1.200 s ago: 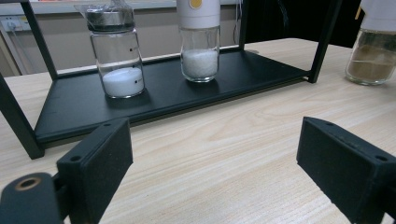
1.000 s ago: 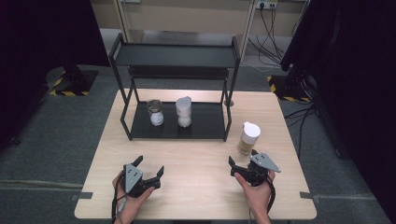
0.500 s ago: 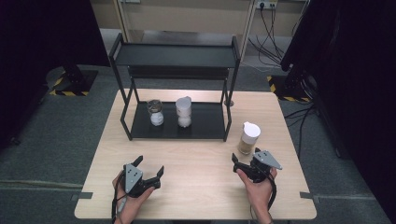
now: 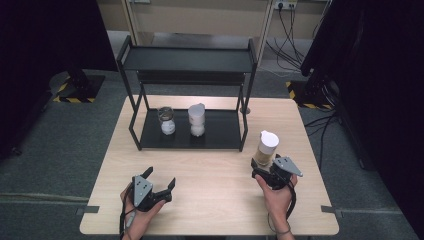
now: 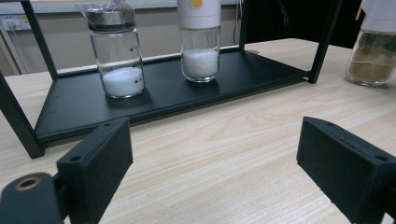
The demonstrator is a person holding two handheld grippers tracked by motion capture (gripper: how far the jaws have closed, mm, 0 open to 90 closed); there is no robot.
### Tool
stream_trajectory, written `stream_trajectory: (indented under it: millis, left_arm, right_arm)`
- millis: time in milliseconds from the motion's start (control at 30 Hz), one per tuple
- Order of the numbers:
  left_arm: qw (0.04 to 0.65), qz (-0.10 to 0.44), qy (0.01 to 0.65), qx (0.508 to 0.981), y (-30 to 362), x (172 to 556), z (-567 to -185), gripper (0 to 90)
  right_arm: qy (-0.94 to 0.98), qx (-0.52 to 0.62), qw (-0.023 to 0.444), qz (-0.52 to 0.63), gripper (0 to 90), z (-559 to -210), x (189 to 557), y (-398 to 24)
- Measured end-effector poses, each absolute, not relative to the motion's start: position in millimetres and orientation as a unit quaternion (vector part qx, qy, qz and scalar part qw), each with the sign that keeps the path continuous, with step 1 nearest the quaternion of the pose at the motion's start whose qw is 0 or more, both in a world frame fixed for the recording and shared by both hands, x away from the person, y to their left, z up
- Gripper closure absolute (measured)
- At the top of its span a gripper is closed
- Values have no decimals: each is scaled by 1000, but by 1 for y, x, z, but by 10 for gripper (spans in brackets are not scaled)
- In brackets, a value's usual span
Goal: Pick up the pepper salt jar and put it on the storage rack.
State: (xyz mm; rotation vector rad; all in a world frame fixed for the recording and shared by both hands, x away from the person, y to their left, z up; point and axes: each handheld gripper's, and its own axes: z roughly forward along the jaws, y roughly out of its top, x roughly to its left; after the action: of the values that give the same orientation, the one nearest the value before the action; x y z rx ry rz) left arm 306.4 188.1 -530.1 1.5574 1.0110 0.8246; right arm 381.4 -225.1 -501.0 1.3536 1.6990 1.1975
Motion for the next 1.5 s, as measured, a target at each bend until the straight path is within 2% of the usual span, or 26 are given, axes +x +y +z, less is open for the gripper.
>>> stream_trajectory:
  millis: [1067,1500]
  left_arm:
    - [527,345,423,651,188,306,-530,101]
    - [528,345,424,651,189,306,-530,101]
  right_arm:
    - [639,524,349,441,293,-516,418,-231]
    - [645,500,366,447,306,-520,415,-230]
